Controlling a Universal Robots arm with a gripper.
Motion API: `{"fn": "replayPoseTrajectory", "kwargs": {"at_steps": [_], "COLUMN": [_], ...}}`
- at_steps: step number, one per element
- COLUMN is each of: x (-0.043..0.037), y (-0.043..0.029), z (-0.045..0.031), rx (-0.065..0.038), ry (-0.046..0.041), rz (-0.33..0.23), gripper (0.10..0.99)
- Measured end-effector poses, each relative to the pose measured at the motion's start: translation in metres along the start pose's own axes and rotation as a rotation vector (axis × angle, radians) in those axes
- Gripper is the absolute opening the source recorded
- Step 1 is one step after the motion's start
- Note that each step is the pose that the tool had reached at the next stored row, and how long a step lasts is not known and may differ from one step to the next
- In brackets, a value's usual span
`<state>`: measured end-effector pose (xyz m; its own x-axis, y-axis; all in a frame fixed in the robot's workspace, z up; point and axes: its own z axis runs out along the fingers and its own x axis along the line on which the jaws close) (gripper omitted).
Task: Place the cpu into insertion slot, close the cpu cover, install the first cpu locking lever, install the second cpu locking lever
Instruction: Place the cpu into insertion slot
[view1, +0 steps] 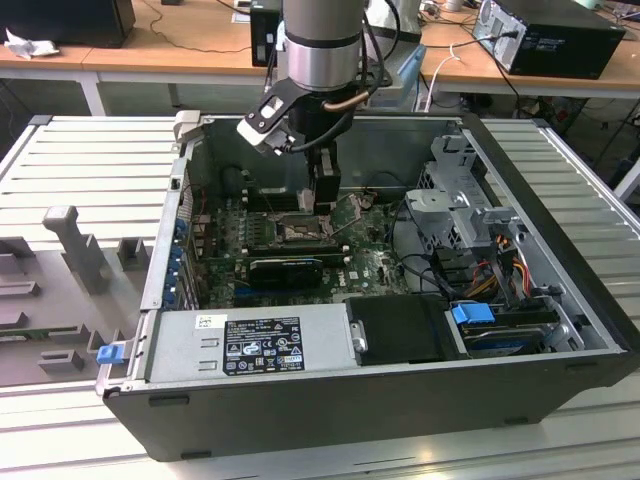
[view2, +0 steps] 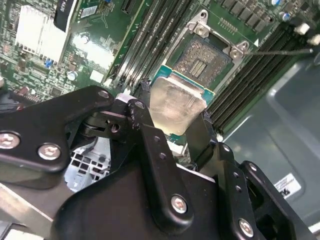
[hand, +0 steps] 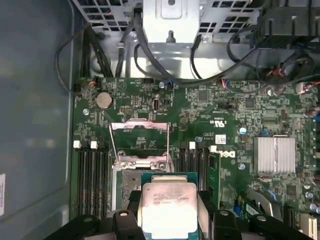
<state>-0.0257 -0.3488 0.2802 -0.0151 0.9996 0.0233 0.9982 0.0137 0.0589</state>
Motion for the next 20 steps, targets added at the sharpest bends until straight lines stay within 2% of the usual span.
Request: {"fn": "replayPoseTrajectory", "kwargs": {"at_steps": [3,7,9,11,16,20], "x": [0.0000,-0.0002,-0.0002,0.0031,0.0121,0.0153], "y": [-0.0072,-0.0085,-0.0089,-0.0096,-0.0104,-0.0145], "z": [0.0052,0.0120,0.0178,0.0272,0.0399,0.0514], "rx": [-0.001,-0.006,-0.006,-0.006,-0.007,-0.007], "ry": [0.0001,0.0000,0.0000,0.0000,0.0003,0.0002], "rz": [-0.002,-0.002,-0.002,-0.002,-0.002,-0.002], "gripper": [0.529,0.529,0.529,0.529,0.529,0.529]}}
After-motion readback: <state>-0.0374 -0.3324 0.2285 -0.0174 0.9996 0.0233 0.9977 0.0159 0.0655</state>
